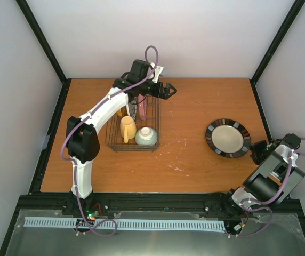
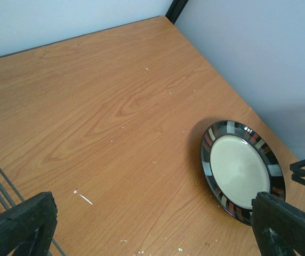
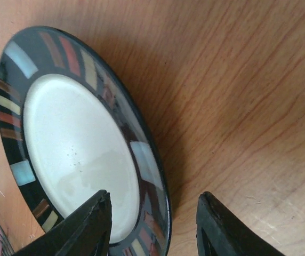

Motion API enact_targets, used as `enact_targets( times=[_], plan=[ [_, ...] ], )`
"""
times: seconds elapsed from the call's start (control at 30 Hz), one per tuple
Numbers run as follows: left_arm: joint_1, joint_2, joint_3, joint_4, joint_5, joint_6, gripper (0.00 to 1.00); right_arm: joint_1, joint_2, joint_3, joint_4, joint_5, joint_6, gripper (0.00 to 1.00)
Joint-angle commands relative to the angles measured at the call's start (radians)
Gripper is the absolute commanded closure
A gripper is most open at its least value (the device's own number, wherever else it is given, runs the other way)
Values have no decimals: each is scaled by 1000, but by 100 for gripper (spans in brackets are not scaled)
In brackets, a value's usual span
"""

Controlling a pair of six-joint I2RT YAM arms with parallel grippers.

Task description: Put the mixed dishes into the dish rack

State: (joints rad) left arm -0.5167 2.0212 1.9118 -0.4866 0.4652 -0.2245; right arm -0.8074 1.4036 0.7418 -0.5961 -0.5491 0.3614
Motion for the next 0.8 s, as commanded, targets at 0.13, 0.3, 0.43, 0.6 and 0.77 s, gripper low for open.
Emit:
enact_targets(
  times=[0.13, 0.3, 0.43, 0.6, 0.77],
  plan=[
    [19, -36, -1, 12, 7, 5, 0, -9, 79, -2, 53, -19, 11, 56],
    [27, -28, 5, 16, 9, 1, 0, 5, 118, -25, 100, -45, 30, 55],
    [32, -23, 8, 18, 14, 2, 0, 22, 138, -43, 129, -48, 43, 55],
    [34, -16, 10, 17, 18, 1, 0, 72, 157, -62, 183, -51, 81, 55],
    [35, -11, 10, 17, 19, 0, 0, 128, 188, -55, 226, -50, 119, 56]
  ],
)
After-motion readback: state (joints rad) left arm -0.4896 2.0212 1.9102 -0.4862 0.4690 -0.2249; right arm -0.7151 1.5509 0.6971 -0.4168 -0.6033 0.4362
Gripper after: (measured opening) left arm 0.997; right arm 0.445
